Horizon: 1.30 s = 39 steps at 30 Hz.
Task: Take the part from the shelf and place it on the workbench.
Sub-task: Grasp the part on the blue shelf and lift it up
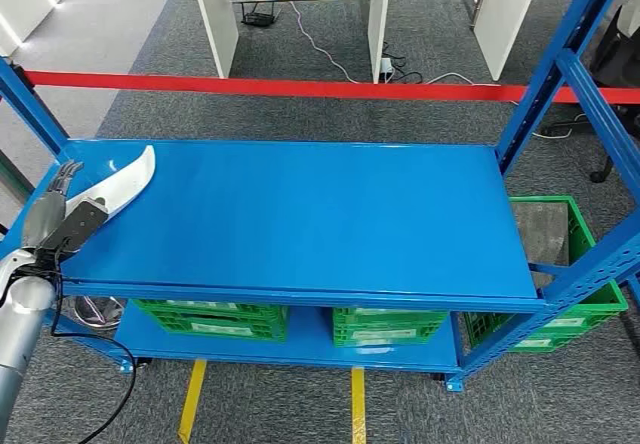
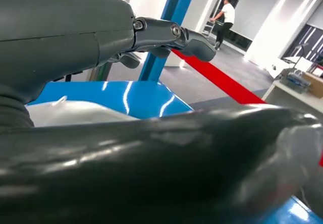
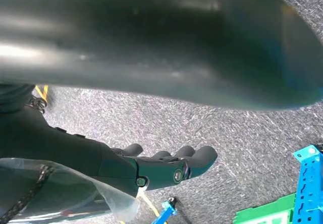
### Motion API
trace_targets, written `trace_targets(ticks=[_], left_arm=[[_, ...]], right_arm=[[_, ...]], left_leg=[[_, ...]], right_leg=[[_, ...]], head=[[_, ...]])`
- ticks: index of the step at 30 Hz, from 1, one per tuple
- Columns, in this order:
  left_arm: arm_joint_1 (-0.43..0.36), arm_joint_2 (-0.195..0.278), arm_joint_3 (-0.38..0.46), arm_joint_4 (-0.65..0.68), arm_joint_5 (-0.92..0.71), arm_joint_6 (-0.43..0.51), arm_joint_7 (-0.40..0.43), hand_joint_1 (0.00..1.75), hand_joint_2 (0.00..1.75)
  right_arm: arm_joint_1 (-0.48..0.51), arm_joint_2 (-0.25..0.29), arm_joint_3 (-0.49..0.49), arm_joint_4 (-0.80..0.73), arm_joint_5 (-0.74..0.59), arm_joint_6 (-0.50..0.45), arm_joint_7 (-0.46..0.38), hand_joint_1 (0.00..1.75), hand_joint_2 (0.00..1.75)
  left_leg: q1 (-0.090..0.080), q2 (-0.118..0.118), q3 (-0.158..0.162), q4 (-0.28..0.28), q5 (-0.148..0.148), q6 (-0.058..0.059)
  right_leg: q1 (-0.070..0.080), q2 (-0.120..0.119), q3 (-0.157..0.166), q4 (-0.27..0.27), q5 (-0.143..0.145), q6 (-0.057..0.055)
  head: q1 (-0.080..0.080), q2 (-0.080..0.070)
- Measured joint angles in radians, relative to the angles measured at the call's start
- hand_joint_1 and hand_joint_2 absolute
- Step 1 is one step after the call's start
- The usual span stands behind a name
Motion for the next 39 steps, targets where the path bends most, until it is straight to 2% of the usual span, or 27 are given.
trace_targets(ticks=[4, 8, 11, 13, 15, 17, 25, 29, 39], left_arm=[[0.001, -0.011, 0.01, -0.007, -0.008, 0.026, -0.007, 0.0, 0.0], [0.005, -0.037, 0.039, -0.016, -0.032, 0.157, -0.045, 0.0, 0.0], [0.007, -0.047, 0.046, -0.017, -0.021, 0.096, -0.021, 0.0, 0.0], [0.007, -0.047, 0.047, -0.017, -0.017, 0.066, -0.011, 0.0, 0.87], [0.007, -0.047, 0.049, -0.017, -0.015, 0.044, -0.003, 0.0, 0.87], [0.009, -0.047, 0.05, -0.017, -0.006, 0.015, 0.003, 0.0, 0.0], [0.045, -0.018, 0.051, -0.052, 0.055, -0.089, -0.046, 0.0, 0.0], [0.056, -0.005, 0.051, -0.067, 0.06, -0.107, -0.048, 0.0, 1.75], [0.074, 0.03, 0.026, -0.129, 0.088, -0.264, -0.042, 0.0, 1.75]], right_arm=[[0.0, 0.0, -0.004, 0.0, 0.001, 0.0, 0.0, 0.0, 0.0], [0.0, 0.004, -0.007, 0.0, 0.012, 0.002, 0.001, 0.0, 0.0], [0.0, 0.005, -0.012, 0.0, 0.013, 0.002, 0.002, 0.0, 0.0], [0.001, 0.006, -0.014, 0.0, 0.016, 0.001, 0.001, 0.0, 0.0], [0.002, 0.006, -0.016, 0.0, 0.019, 0.001, 0.0, 0.0, 0.0], [0.003, 0.006, -0.019, 0.0, 0.025, 0.001, 0.0, 0.0, 0.0], [0.005, 0.006, -0.032, 0.0, 0.038, 0.003, -0.007, 0.0, 0.0], [0.005, 0.006, -0.038, 0.0, 0.041, 0.003, -0.01, 0.0, 0.0], [0.004, 0.006, -0.04, 0.0, 0.055, 0.007, -0.014, 0.0, 0.0]], left_leg=[[0.0, 0.0, 0.0, 0.0, 0.0, 0.0], [0.0, 0.0, -0.001, 0.0, 0.0, 0.0], [0.0, 0.0, -0.001, 0.0, 0.0, 0.0], [0.0, 0.0, -0.001, 0.0, 0.0, 0.0], [0.0, 0.0, -0.001, 0.0, 0.0, 0.0], [0.0, 0.0, -0.001, 0.0, 0.0, 0.0], [0.0, 0.0, -0.001, 0.0, 0.0, 0.0], [0.0, 0.0, -0.001, 0.0, 0.0, 0.0], [0.0, 0.0, -0.001, 0.0, 0.0, 0.0]], right_leg=[[0.0, 0.0, 0.0, 0.0, 0.0, 0.0], [0.0, 0.0, 0.001, 0.0, 0.0, 0.0], [0.0, -0.001, 0.001, 0.0, 0.0, 0.0], [0.0, 0.0, 0.001, 0.0, 0.0, 0.0], [0.0, 0.0, 0.001, 0.0, 0.0, 0.0], [0.0, 0.0, 0.001, 0.0, 0.0, 0.0], [0.0, 0.0, 0.001, 0.0, 0.0, 0.0], [0.0, 0.0, 0.001, 0.0, 0.0, 0.0], [0.0, 0.0, 0.001, 0.0, 0.0, 0.0]], head=[[0.0, 0.0], [0.0, 0.0], [0.0, 0.0], [0.0, 0.0], [0.0, 0.0], [0.0, 0.0], [0.0, 0.0], [0.0, 0.0], [0.0, 0.0]])
